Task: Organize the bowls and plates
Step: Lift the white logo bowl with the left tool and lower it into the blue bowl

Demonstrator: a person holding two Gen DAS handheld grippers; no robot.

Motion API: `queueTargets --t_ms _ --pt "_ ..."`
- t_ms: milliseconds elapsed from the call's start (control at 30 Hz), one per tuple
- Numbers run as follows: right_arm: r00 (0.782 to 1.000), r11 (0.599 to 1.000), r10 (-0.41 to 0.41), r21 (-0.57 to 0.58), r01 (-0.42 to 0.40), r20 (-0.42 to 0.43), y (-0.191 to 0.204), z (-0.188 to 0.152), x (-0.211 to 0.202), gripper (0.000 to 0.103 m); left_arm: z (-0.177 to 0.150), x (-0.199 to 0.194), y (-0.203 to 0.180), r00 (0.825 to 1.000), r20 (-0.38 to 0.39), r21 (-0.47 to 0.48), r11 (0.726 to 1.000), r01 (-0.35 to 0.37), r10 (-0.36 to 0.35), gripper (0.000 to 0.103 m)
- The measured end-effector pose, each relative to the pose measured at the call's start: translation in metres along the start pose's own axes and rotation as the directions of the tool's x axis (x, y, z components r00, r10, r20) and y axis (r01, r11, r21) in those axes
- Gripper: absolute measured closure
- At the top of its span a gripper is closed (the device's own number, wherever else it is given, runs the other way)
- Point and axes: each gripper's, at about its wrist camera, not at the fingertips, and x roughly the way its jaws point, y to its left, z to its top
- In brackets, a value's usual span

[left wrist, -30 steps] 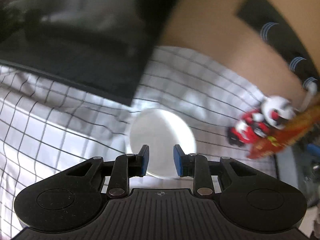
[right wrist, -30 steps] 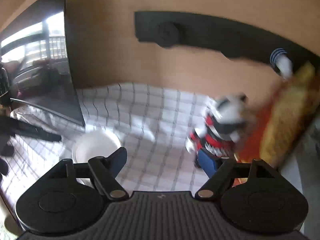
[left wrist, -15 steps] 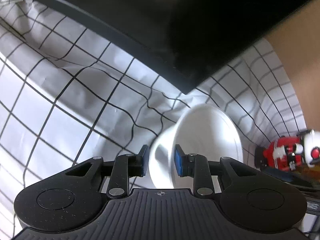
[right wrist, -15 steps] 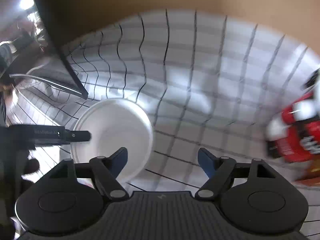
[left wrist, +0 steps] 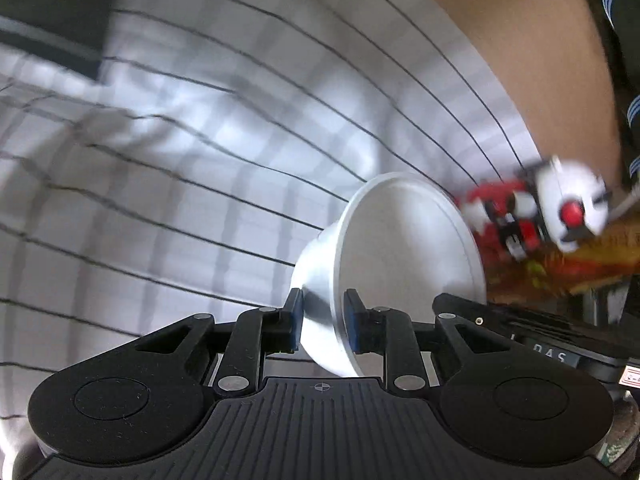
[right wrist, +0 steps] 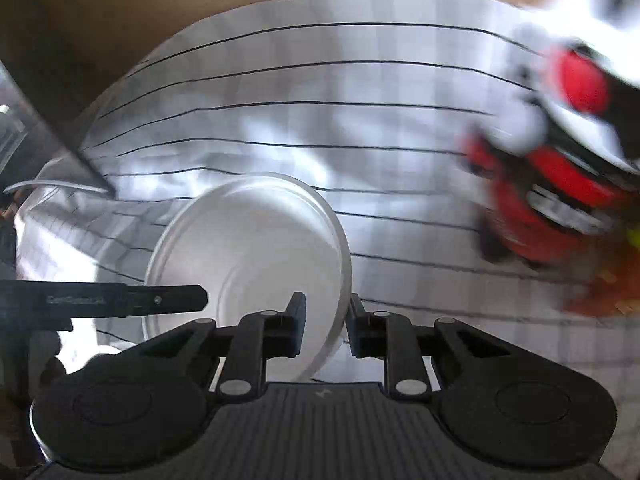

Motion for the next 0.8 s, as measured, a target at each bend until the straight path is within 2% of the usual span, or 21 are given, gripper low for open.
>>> queueTargets --t_ms 67,167,367,467,533,667,700,800 --pt "1.0 0.999 -0.023 0.023 0.023 -0.005 -0.018 -0.01 0.001 0.082 -0.002 0.017 -0.011 1.0 -0.023 0.022 1.0 -0.017 0.017 0.079" --pt "0.995 0.994 -0.095 0.054 0.096 -0.023 -0.034 -0.021 0.012 0.079 -0.009 0.044 -0.017 0.993 -0.118 0.001 1.0 -0.016 0.016 0.079" --pt "1.0 0.993 -0.007 0.114 0.01 -0.024 -0.056 -0.028 0.018 0.078 -0.012 0.056 -0.023 0.989 -0.134 0.029 0.998 -0.058 0.061 0.078" --pt "0.998 0.988 0.033 0.155 -0.025 -0.05 -0.061 -0.029 0.032 0.075 -0.01 0.063 -0.021 0.99 -0.138 0.01 0.999 -0.041 0.042 0.077" --pt "0.996 0.982 0.062 0.183 -0.049 -0.062 -0.065 -0.031 0.037 0.07 -0.009 0.069 -0.018 0.989 -0.144 -0.018 0.999 -0.035 0.032 0.072" --pt "0.995 0.979 0.086 0.187 -0.077 -0.042 -0.067 -0.037 0.032 0.074 -0.012 0.065 -0.017 0.993 -0.113 -0.015 0.999 -0.047 0.045 0.076" --pt "0.996 0.98 0.091 0.179 -0.085 -0.021 -0.066 -0.038 0.025 0.077 -0.014 0.059 -0.018 0.994 -0.095 -0.011 0.999 -0.046 0.044 0.078" --pt "0.992 0.983 0.098 0.145 -0.109 0.075 -0.061 -0.04 -0.015 0.078 -0.021 0.028 -0.039 1.0 -0.023 0.023 1.0 -0.003 0.004 0.075"
